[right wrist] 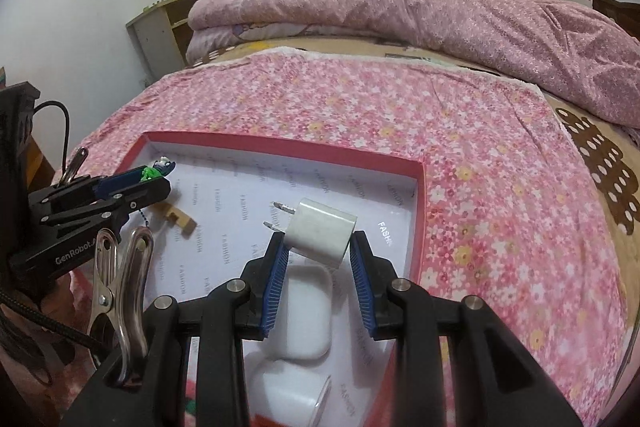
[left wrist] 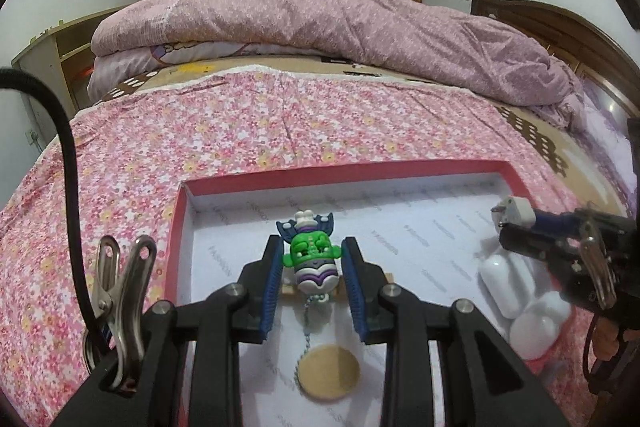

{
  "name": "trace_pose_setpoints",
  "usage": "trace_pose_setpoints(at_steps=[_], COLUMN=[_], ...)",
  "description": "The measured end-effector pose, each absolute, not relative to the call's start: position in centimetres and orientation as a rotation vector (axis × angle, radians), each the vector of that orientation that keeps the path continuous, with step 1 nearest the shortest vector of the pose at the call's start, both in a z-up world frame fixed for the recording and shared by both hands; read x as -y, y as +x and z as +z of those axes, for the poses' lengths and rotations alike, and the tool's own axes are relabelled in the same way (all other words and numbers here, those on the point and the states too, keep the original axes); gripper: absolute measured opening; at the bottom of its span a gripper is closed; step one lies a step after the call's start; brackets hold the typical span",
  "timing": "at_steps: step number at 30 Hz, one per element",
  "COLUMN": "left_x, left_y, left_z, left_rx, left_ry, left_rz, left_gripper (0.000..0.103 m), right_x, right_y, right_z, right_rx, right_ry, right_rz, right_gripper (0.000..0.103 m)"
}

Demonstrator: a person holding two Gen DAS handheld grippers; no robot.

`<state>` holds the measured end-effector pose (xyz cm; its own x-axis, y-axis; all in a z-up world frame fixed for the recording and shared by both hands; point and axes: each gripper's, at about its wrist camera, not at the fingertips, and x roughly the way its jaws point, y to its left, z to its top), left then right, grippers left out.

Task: Organize rigid objects
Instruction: 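Lower keychain figure into tray with left while right lowers charger plug, open both, then move left gripper to grey perforated plate while right approaches the green lighter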

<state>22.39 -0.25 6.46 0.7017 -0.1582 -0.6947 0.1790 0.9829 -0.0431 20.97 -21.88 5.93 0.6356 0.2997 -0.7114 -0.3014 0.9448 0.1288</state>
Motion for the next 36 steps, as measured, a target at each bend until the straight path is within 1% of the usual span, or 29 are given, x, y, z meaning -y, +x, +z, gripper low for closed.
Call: trace_pose_setpoints(at_steps=[7, 8, 9, 11, 12, 13, 14, 15, 16, 21, 23, 25, 36], left_x=[0.5, 0.6, 0.7, 0.8, 0.8, 0.8, 0.8, 0.8, 0.8, 1.0, 1.0, 0.8, -0.1], left_y=[23.2, 23.1, 23.1, 23.1, 23.0, 22.9, 22.8, 22.7, 22.6, 21.3, 20.8, 19.8, 14.7], left_z=[5.8, 5.8, 5.8, 5.8, 5.9, 6.0, 6.1, 6.2, 6.3, 7.2, 7.6, 8.1, 9.8], left_rx=[-0.783, -0.783, -0.785, -0.787, -0.782, -0.777, -0.773, -0.769, -0.766, -0.754, -0.75, -0.742, -0.732], left_ry=[0.041, 0.048, 0.055, 0.06, 0.057, 0.055, 0.054, 0.054, 0.055, 0.074, 0.073, 0.065, 0.036], left_rz=[-0.184, -0.183, -0.183, -0.182, -0.185, -0.186, -0.186, -0.185, -0.182, -0.177, -0.175, -0.172, -0.149], left_gripper=[0.032, 0.034, 0.041, 0.05, 0.051, 0.052, 0.055, 0.06, 0.061, 0.066, 0.067, 0.067, 0.067], right_x=[21.9, 22.0, 22.0, 21.9, 21.8, 21.7, 21.7, 21.7, 21.7, 22.1, 22.4, 22.7, 23.5], right_y=[21.9, 21.9, 22.0, 22.0, 22.0, 21.9, 21.8, 21.7, 21.6, 20.6, 20.1, 19.3, 14.2], right_z=[5.0, 4.9, 4.9, 4.9, 5.0, 5.0, 5.1, 5.2, 5.3, 6.1, 6.5, 6.9, 7.9], right_rx=[-0.828, -0.825, -0.824, -0.82, -0.818, -0.814, -0.806, -0.798, -0.788, -0.755, -0.746, -0.736, -0.708], right_ry=[-0.005, -0.001, -0.001, -0.004, -0.007, -0.011, -0.013, -0.013, -0.012, -0.002, 0.003, 0.009, 0.025], right_rz=[0.332, 0.33, 0.327, 0.33, 0.33, 0.33, 0.33, 0.33, 0.331, 0.325, 0.321, 0.322, 0.341], right_gripper=[0.033, 0.033, 0.033, 0.036, 0.038, 0.042, 0.046, 0.047, 0.05, 0.054, 0.058, 0.06, 0.063])
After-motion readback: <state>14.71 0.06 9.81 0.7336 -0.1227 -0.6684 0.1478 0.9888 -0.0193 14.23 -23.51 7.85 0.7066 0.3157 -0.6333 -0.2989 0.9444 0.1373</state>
